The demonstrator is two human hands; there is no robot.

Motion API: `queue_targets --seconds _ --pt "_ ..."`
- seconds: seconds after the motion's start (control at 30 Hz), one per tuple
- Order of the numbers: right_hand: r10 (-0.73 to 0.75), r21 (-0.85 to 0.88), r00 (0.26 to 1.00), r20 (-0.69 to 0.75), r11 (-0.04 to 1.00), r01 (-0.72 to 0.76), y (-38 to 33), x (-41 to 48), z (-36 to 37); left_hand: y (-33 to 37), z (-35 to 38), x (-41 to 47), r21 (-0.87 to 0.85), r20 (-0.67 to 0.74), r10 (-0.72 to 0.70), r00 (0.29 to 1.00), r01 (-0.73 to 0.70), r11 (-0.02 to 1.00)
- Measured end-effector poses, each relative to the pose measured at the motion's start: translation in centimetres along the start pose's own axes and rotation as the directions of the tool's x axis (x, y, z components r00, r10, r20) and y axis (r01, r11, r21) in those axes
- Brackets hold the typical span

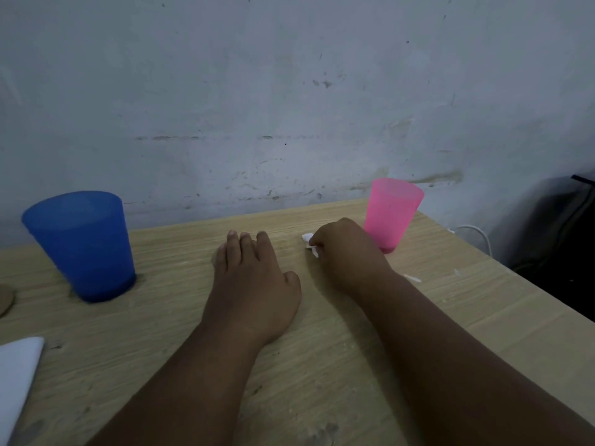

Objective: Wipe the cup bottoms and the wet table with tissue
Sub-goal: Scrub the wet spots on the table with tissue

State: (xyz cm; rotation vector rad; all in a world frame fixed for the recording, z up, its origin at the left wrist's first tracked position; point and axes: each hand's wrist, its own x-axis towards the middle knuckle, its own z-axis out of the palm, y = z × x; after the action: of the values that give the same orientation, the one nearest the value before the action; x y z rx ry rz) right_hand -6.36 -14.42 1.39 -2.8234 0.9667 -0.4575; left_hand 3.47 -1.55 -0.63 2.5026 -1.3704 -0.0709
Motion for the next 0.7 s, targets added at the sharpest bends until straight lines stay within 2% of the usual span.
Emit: queue_targets --seconds 0.1,0.2,0.3,0.4,0.53,0.7 --pt "-0.050 -0.069 0.998 0.030 0.996 0.052 -0.7 0.0 0.0 -0.1 0.0 -0.1 -0.001 0.004 0.005 1.000 -0.005 1.000" --pt "-0.157 -0.032 0.987 0.032 0.987 0.158 -0.9 -1.3 0.0 -0.2 0.0 -0.1 -0.009 0.017 0.005 1.000 -0.005 1.000" --pt "-0.212 -0.013 0.968 0.136 0.976 0.215 -0.5 -2.5 -1.6 -0.2 -0.1 -0.1 -0.017 0.028 0.006 1.000 -0.005 1.000" --pt "-0.126 0.009 0.983 0.137 0.992 0.126 0.3 -3.0 -3.5 0.0 -0.2 -0.2 -0.017 0.016 0.006 1.000 -0.006 1.000" --pt "0.021 0.038 0.999 -0.035 0.999 -0.020 0.9 -1.8 -3.1 0.1 -0.1 -0.1 -0.045 0.009 -0.008 1.000 0.009 0.999" --pt "-0.018 -0.061 0.998 0.052 0.998 0.021 -1.1 0.6 -0.4 0.0 -0.1 -0.2 -0.040 -0.009 -0.010 1.000 0.010 0.999"
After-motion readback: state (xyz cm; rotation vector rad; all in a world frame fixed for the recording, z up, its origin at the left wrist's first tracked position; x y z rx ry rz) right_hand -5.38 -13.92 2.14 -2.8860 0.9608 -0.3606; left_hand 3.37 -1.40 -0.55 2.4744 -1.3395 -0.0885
